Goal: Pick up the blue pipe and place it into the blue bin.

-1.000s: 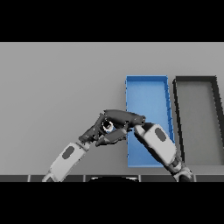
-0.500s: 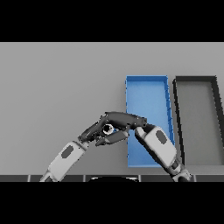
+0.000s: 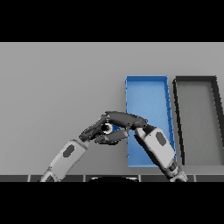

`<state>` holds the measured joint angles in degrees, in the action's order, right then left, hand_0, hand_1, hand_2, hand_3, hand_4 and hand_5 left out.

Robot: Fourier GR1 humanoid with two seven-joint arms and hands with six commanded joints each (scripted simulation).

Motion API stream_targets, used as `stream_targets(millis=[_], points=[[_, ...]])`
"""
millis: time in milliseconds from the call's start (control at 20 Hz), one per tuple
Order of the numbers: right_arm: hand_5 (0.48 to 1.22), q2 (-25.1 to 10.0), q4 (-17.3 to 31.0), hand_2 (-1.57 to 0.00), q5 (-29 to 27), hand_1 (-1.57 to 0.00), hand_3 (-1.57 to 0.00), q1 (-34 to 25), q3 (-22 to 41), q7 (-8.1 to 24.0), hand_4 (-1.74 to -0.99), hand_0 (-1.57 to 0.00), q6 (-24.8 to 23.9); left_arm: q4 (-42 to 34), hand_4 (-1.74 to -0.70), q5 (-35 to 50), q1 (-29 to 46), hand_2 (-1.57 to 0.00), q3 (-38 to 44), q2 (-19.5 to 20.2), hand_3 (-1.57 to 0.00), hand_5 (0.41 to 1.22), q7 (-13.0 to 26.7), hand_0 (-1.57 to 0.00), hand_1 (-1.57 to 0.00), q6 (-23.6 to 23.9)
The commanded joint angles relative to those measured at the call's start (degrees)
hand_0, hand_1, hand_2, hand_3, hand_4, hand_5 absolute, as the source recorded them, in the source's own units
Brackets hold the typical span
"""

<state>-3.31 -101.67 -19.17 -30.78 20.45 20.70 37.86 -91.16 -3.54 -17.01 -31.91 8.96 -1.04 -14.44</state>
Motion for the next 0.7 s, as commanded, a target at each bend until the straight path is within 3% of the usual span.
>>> stream_targets(millis=[0,200,350,500,650], points=[[1.218,0.51,-0.50,-1.57,0.31,-1.57,-1.57,0.40,0.27,0.32,-1.487,-1.57,0.00,0.03,-0.86,0.15,0.16,-0.10,-0.13,-0.12,-0.10,0.734,0.19,-0.11,-0.11,-0.04],[1.220,2.00,0.23,-1.57,0.98,-1.57,-1.57,-0.02,-1.28,1.85,-1.488,-1.57,-0.04,0.34,-0.89,3.08,2.04,-0.04,1.09,-0.22,-0.04,0.639,2.45,-0.05,-0.04,0.39],[1.220,3.54,0.25,-1.57,-9.15,-1.57,-1.57,-0.64,-3.16,8.75,-1.489,-1.57,-1.85,-0.58,-0.90,3.75,3.01,-0.02,0.33,-0.30,-0.02,0.589,5.47,-0.02,-0.02,0.33],[1.221,2.05,-0.93,-1.57,-21.57,-1.57,-1.57,-4.42,-5.44,13.83,-1.491,-1.57,-8.33,-0.70,-0.92,3.83,3.67,-0.01,-0.04,-0.60,-0.01,0.527,6.84,-0.01,-0.01,0.46],[1.221,-2.65,-1.10,-1.57,-27.07,-1.57,-1.57,-12.92,-7.02,13.95,-1.492,-1.57,-15.18,-1.91,-0.92,4.15,3.62,0.00,0.08,-0.27,0.00,0.500,7.66,-0.01,0.00,0.50]])
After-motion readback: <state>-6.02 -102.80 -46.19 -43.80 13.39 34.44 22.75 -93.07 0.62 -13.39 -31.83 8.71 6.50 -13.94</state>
